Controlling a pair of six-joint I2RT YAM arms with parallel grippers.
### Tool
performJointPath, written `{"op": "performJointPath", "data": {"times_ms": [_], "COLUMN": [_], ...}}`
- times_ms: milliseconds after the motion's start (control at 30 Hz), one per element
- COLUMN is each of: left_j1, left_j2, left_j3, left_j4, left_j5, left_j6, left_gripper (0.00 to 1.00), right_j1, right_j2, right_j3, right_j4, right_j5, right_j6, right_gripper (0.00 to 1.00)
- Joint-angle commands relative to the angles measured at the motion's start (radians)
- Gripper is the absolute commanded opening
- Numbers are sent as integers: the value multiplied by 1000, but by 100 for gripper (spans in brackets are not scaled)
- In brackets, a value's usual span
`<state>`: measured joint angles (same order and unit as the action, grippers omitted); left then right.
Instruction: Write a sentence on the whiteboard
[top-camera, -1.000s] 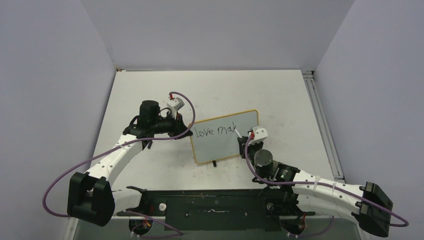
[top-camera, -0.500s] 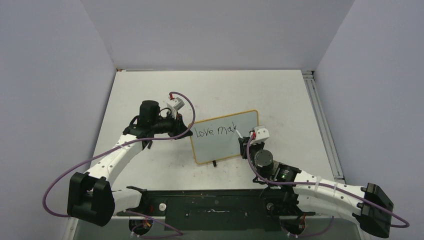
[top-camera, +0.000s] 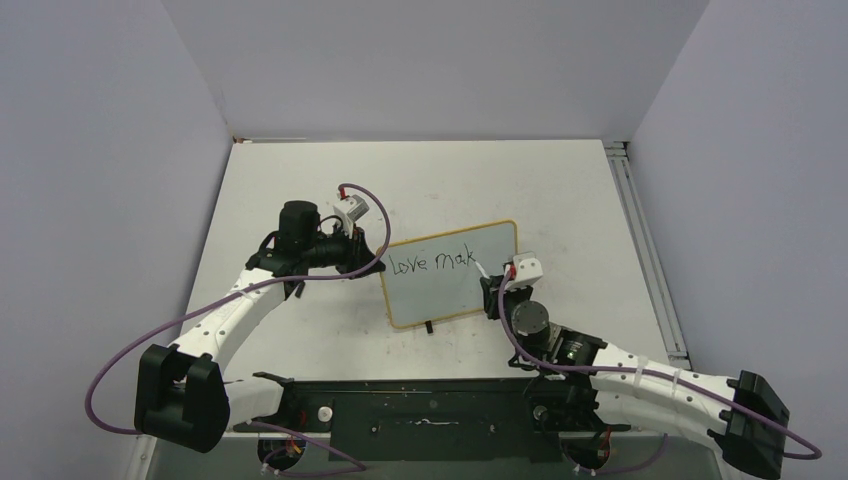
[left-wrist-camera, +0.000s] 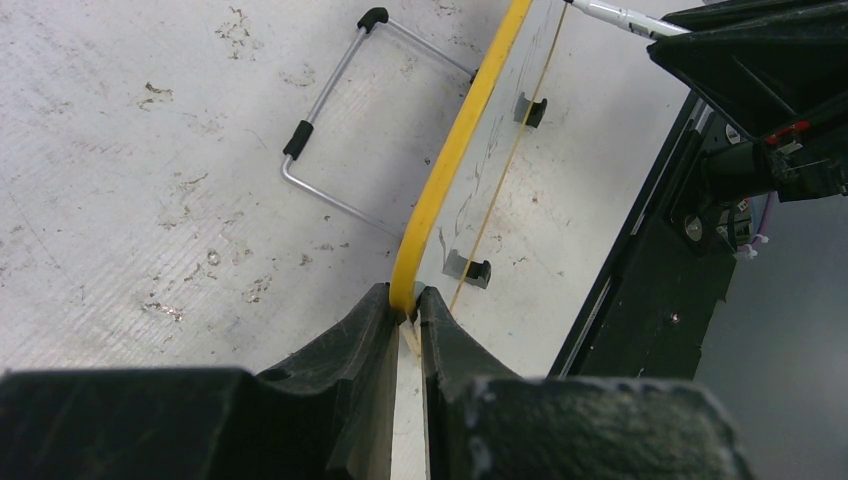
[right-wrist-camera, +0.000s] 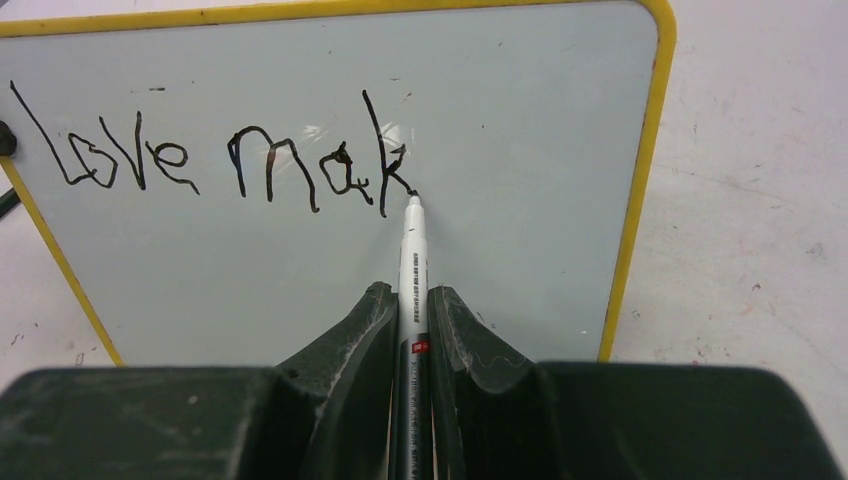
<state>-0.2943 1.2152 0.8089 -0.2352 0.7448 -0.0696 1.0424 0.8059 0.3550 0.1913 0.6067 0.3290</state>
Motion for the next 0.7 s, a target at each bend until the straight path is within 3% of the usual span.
{"op": "performJointPath", "data": {"times_ms": [0,667], "left_j1": [-2,-3], "left_j2": [-14,-12], "left_j3": [33,33], "left_j4": [-13,-13], "left_j5": [-21,-23], "left_j6": [17,19], "left_gripper": [0,0], "right_j1": [9,-12], "right_j2": [-54,11], "right_j3": [-2,3], "right_j4": [-3,114], "right_j5": [37,18], "right_j6": [-7,-86], "right_gripper": [5,5]}}
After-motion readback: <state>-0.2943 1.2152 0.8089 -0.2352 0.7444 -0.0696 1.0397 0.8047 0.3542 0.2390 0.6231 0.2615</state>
